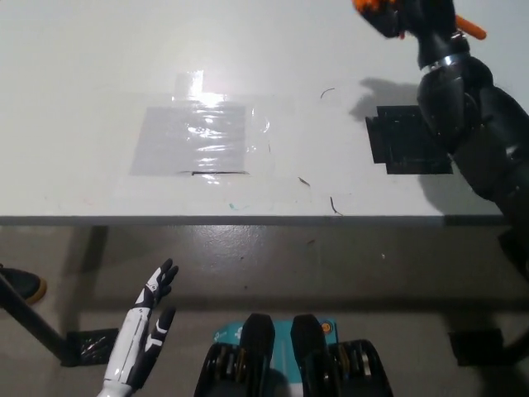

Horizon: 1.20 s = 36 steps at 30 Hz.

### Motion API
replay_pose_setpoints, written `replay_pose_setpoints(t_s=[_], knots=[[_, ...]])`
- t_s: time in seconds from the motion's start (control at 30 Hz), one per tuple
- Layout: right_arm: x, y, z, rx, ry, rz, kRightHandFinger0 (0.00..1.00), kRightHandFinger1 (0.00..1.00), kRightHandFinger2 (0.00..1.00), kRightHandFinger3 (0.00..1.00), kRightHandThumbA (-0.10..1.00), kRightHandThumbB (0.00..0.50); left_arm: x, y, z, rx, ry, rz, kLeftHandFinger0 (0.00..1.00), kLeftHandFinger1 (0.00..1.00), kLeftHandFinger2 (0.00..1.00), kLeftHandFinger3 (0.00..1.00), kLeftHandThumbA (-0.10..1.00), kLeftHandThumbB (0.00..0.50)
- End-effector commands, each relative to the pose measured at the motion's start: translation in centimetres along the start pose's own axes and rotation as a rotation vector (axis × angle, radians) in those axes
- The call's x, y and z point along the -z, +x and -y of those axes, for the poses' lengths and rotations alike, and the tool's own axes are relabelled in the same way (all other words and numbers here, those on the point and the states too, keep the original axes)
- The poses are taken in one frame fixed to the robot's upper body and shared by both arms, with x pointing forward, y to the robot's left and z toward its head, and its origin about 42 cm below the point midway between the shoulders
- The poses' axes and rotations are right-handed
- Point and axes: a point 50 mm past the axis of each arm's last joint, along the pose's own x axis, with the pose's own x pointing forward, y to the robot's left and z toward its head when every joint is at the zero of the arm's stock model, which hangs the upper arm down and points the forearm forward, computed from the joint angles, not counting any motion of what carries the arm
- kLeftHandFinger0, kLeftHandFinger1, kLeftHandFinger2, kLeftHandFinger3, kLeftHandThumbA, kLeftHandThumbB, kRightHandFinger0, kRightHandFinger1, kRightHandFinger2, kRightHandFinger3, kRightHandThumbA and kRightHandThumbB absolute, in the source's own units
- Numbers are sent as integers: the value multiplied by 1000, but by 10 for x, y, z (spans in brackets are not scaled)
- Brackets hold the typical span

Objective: The robot uses it right hand to pick up an extended orange duster kept in the middle of the desk and presses its handle against the desk to collapse it

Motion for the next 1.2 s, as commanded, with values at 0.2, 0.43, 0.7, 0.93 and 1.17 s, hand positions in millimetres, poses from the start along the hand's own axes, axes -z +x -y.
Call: replay_pose_setpoints(t_s=[0.2,0.43,0.7,0.93,1.17], knots=[[14,14,-4,-350,-293,-79,171,399,660,561,-29,280,-8,2,-3,-24,-29,43,1000,1000,1000,1000,1000,1],[30,14,-7,-654,-465,-329,1000,1000,1000,1000,789,496,-9,3,-4,-25,-34,43,1000,1000,1000,1000,1000,6],[34,27,14,-729,-269,-405,1000,1000,1000,1000,866,500,-9,2,-2,-25,-41,43,1000,1000,1000,1000,1000,14],[-1,79,103,-534,95,-197,1000,1000,1000,1000,798,500,-10,5,-3,-31,-38,50,1000,1000,1000,1000,1000,7],[-73,90,266,-218,610,162,1000,1000,1000,1000,561,500,-8,7,-4,-28,-50,50,1000,1000,1000,1000,1000,25]])
